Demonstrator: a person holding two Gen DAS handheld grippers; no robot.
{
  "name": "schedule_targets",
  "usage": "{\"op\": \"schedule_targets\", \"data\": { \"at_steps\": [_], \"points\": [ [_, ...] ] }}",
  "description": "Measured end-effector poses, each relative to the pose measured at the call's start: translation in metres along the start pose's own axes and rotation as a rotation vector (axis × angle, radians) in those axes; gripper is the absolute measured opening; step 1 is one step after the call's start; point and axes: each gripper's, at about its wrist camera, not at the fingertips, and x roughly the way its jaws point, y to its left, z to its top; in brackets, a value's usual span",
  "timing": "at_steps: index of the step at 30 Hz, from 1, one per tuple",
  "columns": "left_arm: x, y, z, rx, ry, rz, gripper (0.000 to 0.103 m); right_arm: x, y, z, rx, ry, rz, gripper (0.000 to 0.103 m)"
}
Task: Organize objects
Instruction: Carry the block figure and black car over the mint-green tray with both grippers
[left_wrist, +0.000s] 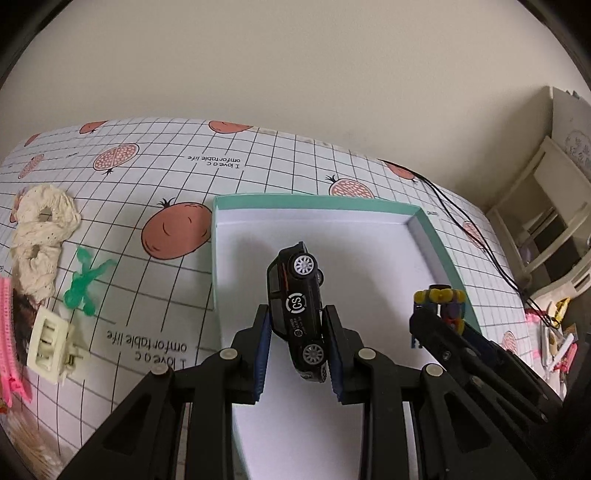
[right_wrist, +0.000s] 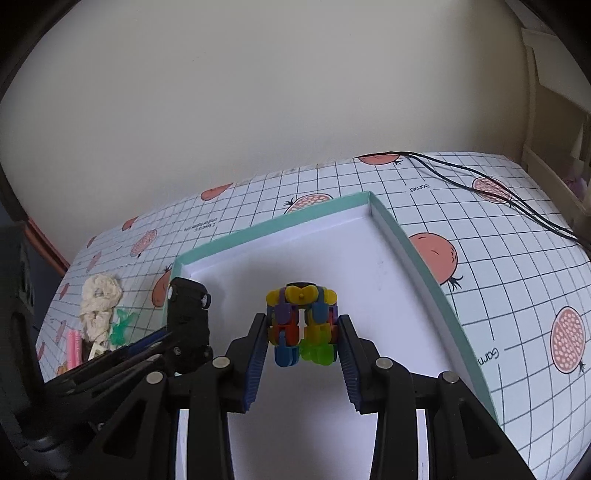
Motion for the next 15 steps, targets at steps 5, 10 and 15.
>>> {"op": "schedule_targets", "data": {
  "at_steps": [5, 10, 15],
  "points": [
    [0.012, -0.003, 0.003, 0.000, 0.010, -0.003, 0.029, 0.005, -0.005, 0.004, 0.020, -0.014, -0.008, 0.040],
    [0.023, -0.002, 0.001, -0.019, 0.025, -0.013, 0.029, 0.012, -0.009, 0.005, 0.025, -0.009, -0.010, 0.040],
    [0.029, 0.000, -0.001, -0.037, 0.028, -0.014, 0.029, 0.018, -0.012, 0.003, 0.041, 0.000, -0.008, 0.040]
  ]
}}
